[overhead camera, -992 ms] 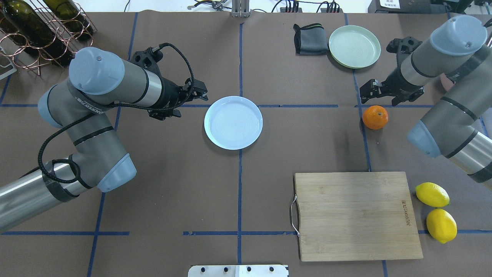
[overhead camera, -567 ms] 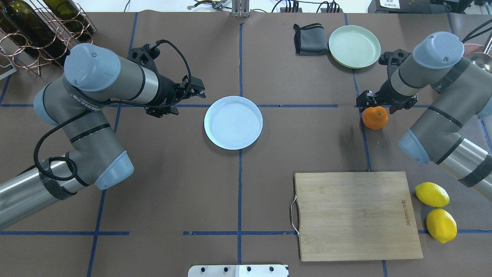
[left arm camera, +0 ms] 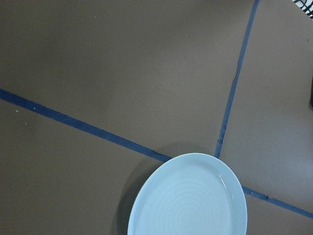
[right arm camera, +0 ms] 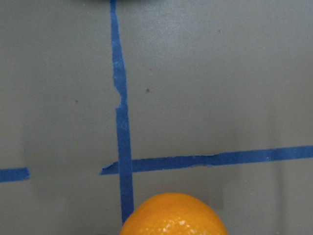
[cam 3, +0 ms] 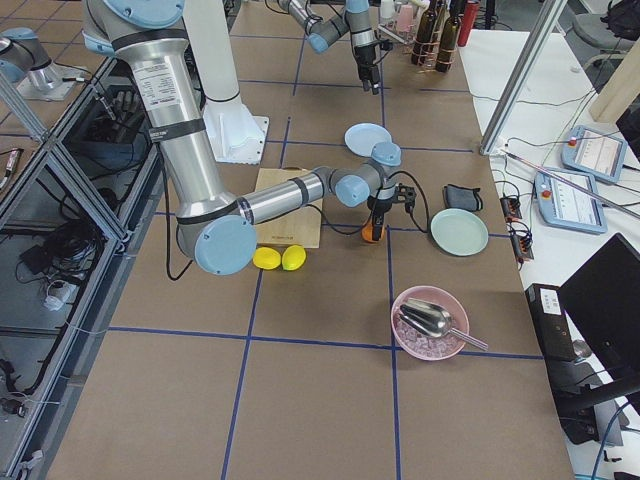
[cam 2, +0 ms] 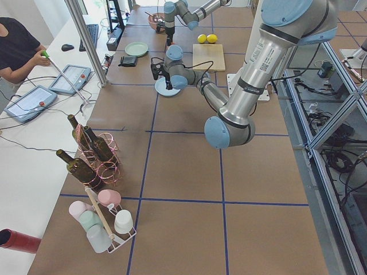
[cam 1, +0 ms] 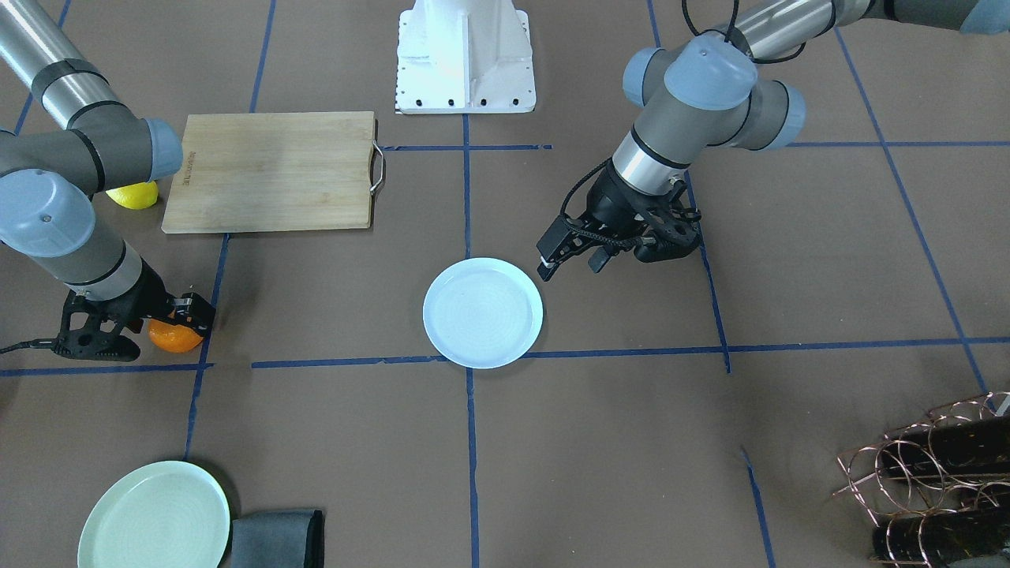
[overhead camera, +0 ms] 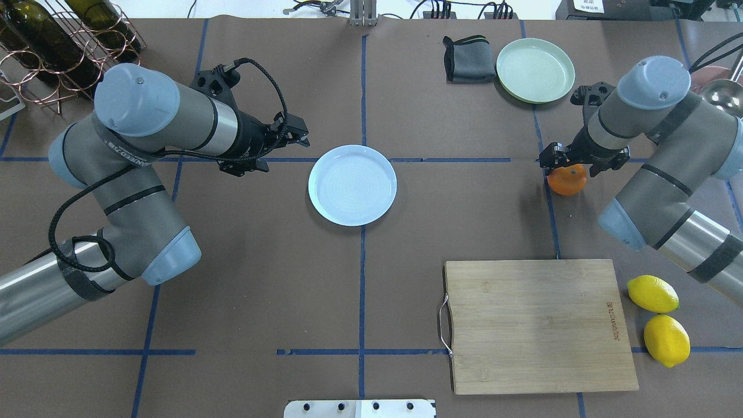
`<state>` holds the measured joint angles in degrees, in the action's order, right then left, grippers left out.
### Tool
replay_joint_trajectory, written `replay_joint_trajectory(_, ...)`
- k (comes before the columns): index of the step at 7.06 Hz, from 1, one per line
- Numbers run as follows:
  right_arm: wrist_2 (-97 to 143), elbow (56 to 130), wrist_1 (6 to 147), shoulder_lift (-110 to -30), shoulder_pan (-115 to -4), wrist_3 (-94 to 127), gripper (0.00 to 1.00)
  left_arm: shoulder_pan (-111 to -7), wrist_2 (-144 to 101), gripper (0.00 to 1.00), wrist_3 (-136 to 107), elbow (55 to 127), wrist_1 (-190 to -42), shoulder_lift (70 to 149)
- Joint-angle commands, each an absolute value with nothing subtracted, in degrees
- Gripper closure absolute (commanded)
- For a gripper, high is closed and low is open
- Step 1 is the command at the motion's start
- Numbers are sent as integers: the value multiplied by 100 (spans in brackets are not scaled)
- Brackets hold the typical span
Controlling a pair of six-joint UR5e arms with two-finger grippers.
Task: Pick orange to plate
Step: 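Close the right gripper on the orange and lift it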
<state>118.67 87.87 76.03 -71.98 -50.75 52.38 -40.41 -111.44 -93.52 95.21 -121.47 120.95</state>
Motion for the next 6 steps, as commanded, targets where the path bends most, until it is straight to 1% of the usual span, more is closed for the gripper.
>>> replay_joint_trajectory(1,11865,8754,7603,-7189,-5001,5247,0,-4060,-11145,0,-9352,9562,-12146,12085)
replay_joint_trajectory(2,11865,8754,7603,-7207,-4992,5238,0,-4061,-11145,0,-9352,9562,-12146,12085)
replay_joint_trajectory(3,11865,8754,7603,-7207,-5001,5238,4,-4069,-11145,0,-9352,9562,-12146,12085)
replay_joint_trajectory(4,11865,8797,7594,-7207,-5010,5221,66,-4069,-11145,0,-9352,9562,-12146,12076)
replay_joint_trajectory(5,11874,8981,7559,-7190,-5123,5229,97,-4069,-11145,0,-9352,9562,-12146,12076)
replay_joint_trajectory(6,11926,9217,7559,-7198,-5298,5247,100,-4087,-11145,0,-9352,9562,-12146,12059)
